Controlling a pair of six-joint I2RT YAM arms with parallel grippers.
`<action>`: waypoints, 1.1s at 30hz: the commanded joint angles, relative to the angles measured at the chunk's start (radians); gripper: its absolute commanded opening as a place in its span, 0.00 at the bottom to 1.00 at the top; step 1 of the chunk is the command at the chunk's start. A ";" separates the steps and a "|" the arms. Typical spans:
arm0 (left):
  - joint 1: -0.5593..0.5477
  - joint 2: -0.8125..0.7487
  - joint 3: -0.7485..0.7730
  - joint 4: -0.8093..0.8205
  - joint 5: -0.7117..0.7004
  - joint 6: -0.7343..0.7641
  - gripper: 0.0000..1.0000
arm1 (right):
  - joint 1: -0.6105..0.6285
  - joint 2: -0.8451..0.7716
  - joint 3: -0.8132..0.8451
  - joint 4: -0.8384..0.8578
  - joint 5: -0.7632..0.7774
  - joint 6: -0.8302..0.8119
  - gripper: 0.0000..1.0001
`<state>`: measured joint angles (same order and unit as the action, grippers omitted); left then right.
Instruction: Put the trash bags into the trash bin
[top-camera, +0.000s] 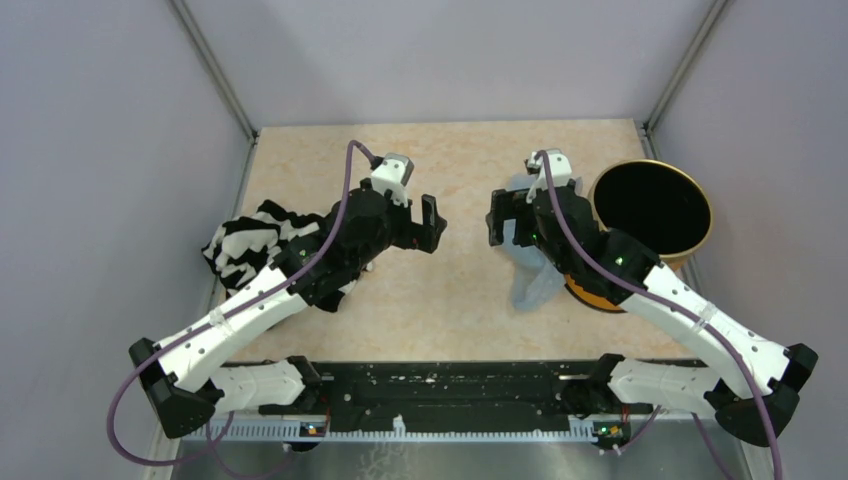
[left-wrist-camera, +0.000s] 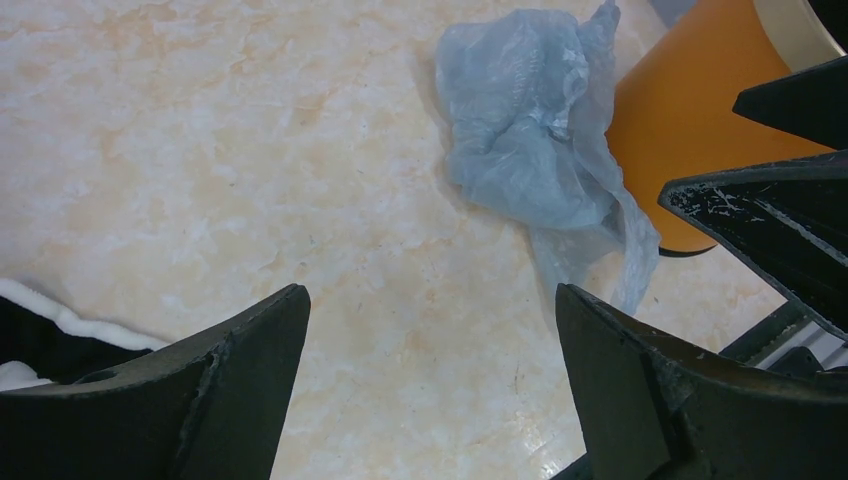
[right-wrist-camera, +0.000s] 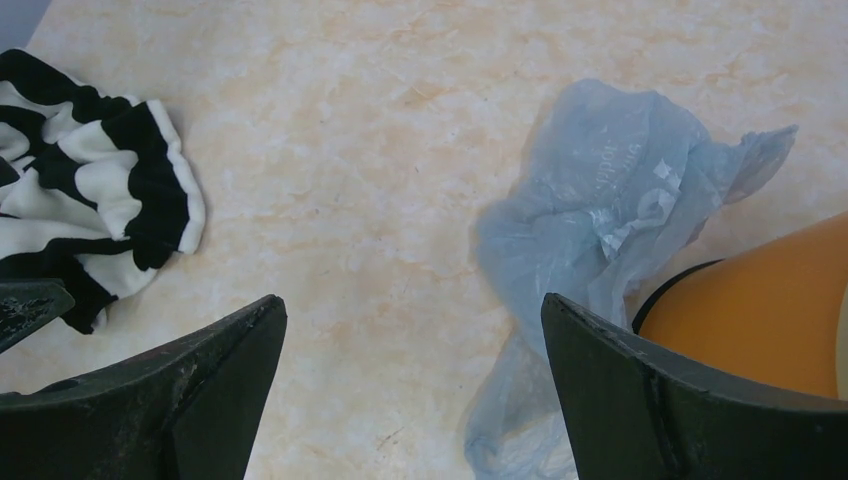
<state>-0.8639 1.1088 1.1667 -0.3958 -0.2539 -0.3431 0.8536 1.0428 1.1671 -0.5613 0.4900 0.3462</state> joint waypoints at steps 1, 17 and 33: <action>-0.001 -0.007 0.005 0.048 -0.016 -0.006 0.99 | 0.003 -0.005 0.014 -0.003 0.017 0.031 0.99; -0.001 -0.018 -0.024 0.044 0.002 -0.010 0.99 | -0.025 0.087 0.021 -0.100 0.038 0.046 0.99; 0.120 -0.037 -0.169 0.066 0.185 -0.069 0.99 | -0.199 0.289 -0.169 0.029 0.065 0.122 0.99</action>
<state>-0.7883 1.0817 1.0393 -0.3862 -0.1673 -0.3801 0.6697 1.2907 1.0203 -0.6212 0.5270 0.4370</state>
